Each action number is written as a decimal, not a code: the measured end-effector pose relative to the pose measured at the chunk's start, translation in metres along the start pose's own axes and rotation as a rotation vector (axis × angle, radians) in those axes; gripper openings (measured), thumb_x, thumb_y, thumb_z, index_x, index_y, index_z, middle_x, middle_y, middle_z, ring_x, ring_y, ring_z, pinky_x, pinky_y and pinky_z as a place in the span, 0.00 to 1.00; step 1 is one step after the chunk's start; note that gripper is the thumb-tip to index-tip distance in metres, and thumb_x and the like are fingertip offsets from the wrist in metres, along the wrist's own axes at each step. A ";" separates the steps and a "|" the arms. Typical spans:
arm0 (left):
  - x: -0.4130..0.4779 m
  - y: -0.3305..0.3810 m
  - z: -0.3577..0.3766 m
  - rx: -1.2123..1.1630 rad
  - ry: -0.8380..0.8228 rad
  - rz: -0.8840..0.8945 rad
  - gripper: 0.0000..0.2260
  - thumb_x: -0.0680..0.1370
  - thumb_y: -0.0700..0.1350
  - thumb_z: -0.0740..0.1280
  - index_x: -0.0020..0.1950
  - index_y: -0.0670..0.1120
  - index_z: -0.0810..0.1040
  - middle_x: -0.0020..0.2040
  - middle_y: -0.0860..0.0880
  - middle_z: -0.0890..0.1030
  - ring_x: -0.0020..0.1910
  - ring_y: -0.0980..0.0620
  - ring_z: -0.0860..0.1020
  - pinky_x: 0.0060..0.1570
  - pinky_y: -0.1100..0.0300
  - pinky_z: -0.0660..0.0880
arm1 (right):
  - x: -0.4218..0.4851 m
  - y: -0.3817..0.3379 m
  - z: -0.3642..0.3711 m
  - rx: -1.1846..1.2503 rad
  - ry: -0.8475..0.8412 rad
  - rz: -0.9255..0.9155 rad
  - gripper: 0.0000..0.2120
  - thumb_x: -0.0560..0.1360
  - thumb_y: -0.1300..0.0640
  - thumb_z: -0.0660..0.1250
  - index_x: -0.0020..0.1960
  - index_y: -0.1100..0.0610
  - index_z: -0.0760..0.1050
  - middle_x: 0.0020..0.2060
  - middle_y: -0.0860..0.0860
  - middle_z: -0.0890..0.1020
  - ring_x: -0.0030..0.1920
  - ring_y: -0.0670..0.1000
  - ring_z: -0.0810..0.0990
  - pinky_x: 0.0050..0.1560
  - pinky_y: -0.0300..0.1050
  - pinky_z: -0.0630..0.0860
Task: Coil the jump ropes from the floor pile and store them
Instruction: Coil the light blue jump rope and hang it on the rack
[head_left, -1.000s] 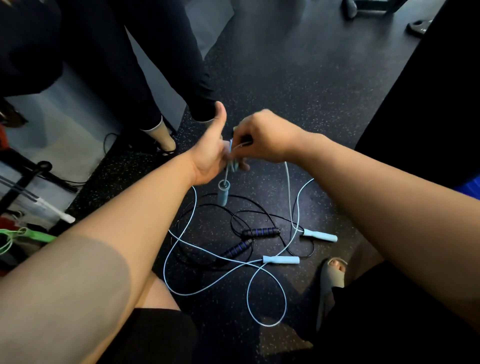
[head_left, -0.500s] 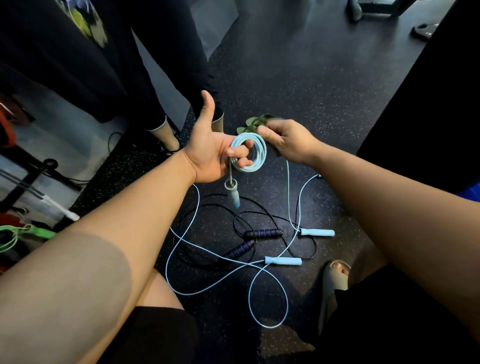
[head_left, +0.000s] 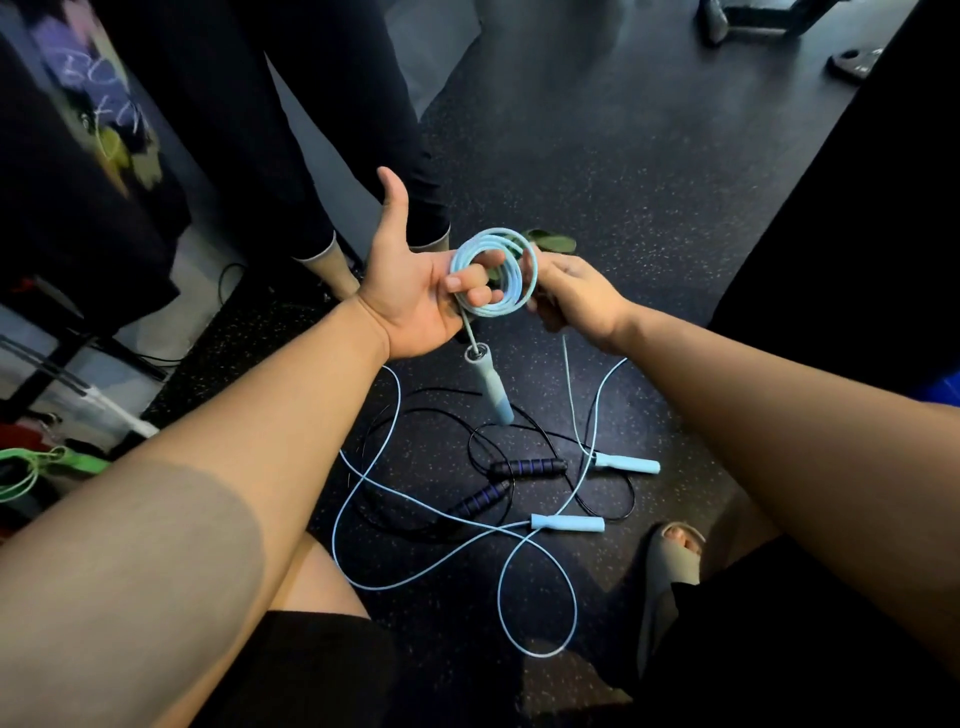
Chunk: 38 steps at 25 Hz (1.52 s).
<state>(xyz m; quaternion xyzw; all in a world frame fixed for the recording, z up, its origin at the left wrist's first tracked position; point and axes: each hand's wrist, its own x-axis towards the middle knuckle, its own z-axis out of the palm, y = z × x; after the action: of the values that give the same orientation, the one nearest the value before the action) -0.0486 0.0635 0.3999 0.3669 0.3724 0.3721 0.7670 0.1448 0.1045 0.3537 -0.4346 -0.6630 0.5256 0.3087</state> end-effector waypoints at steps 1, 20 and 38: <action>0.001 -0.001 -0.001 -0.008 -0.005 0.004 0.61 0.62 0.85 0.43 0.67 0.34 0.71 0.28 0.49 0.61 0.33 0.48 0.67 0.73 0.51 0.65 | 0.000 -0.004 0.001 0.075 -0.023 0.021 0.25 0.80 0.36 0.51 0.41 0.55 0.72 0.26 0.47 0.72 0.26 0.48 0.62 0.32 0.45 0.55; -0.008 -0.005 0.018 -0.259 -0.065 0.094 0.54 0.59 0.86 0.44 0.48 0.38 0.77 0.30 0.48 0.72 0.38 0.47 0.71 0.60 0.58 0.70 | -0.006 -0.012 0.024 0.373 -0.117 0.096 0.17 0.84 0.48 0.56 0.39 0.51 0.71 0.26 0.45 0.68 0.24 0.42 0.61 0.29 0.40 0.52; -0.005 0.012 -0.004 -0.356 0.057 0.185 0.58 0.60 0.86 0.51 0.63 0.35 0.71 0.39 0.48 0.68 0.40 0.48 0.69 0.49 0.58 0.67 | 0.001 0.021 0.025 -0.549 -0.104 0.212 0.16 0.84 0.50 0.52 0.45 0.55 0.73 0.32 0.53 0.74 0.33 0.55 0.74 0.39 0.49 0.74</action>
<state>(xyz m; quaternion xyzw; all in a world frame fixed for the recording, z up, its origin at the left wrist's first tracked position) -0.0583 0.0660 0.4098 0.2476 0.2871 0.5110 0.7715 0.1285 0.0961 0.3266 -0.5413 -0.7461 0.3775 0.0886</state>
